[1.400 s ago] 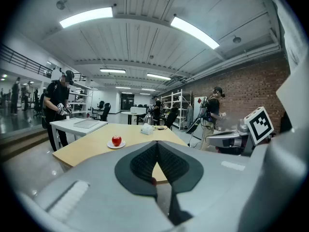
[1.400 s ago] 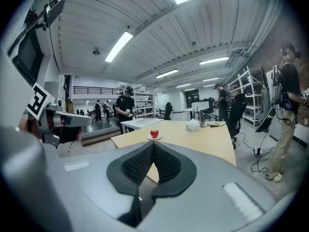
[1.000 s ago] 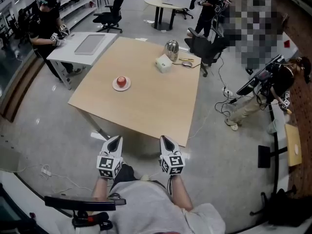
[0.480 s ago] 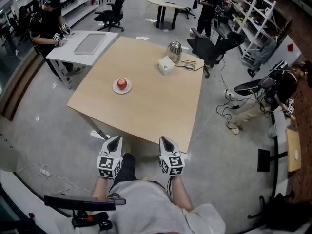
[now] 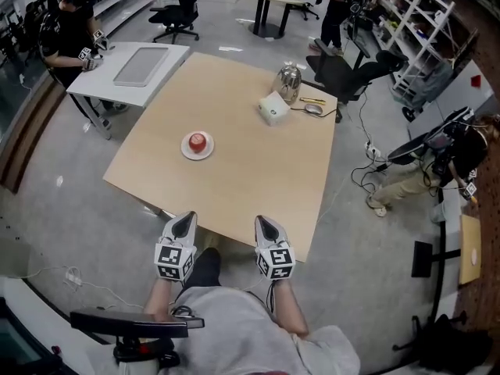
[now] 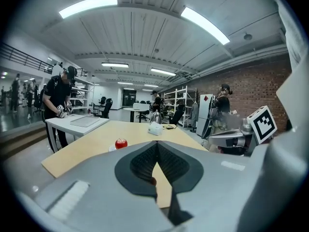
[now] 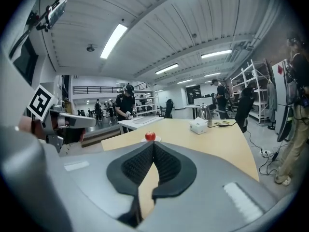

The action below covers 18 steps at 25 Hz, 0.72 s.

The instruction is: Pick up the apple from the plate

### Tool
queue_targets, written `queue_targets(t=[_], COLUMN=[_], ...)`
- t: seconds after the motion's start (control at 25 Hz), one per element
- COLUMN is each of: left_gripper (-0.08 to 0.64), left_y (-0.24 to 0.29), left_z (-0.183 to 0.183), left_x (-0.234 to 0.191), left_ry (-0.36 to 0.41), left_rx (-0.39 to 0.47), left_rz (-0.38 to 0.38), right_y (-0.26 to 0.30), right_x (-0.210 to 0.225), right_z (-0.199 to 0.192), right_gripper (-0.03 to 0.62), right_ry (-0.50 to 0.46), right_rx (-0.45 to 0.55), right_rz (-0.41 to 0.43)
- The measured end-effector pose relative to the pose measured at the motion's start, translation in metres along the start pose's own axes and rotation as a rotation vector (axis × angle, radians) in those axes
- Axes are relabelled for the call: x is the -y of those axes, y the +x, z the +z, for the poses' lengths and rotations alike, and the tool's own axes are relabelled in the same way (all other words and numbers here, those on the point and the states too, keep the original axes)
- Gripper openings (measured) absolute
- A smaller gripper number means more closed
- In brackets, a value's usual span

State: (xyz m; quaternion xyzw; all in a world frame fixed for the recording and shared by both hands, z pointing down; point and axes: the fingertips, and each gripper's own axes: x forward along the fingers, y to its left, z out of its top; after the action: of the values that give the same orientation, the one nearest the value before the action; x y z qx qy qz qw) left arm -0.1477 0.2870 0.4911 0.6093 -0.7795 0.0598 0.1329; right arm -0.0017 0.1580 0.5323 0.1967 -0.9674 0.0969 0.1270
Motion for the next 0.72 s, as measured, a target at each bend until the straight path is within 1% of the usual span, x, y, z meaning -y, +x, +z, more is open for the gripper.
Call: queue_targets(t=[0.28,0.6,0.72], left_gripper=[0.02,0.02,0.02], left_y=[0.051,0.1,0.117], left_z=[0.009,0.007,0.002], left_x=[-0.039,-0.073,-0.087], left_ry=[-0.01,-0.031,-0.019], left_rx=[-0.037,-0.085,-0.103], left_rz=[-0.01,-0.022,-0.024], right_y=[0.062,0.119,0.139], right_x=[0.008,0.016,0.019], right_z=[0.016,0.029,0.027], right_gripper=[0.006,0.006,0.006], right_ry=[-0.011,-0.007,-0.008], right_rx=[-0.03,-0.073,-0.089], right_rz=[0.011,0.023,0.024])
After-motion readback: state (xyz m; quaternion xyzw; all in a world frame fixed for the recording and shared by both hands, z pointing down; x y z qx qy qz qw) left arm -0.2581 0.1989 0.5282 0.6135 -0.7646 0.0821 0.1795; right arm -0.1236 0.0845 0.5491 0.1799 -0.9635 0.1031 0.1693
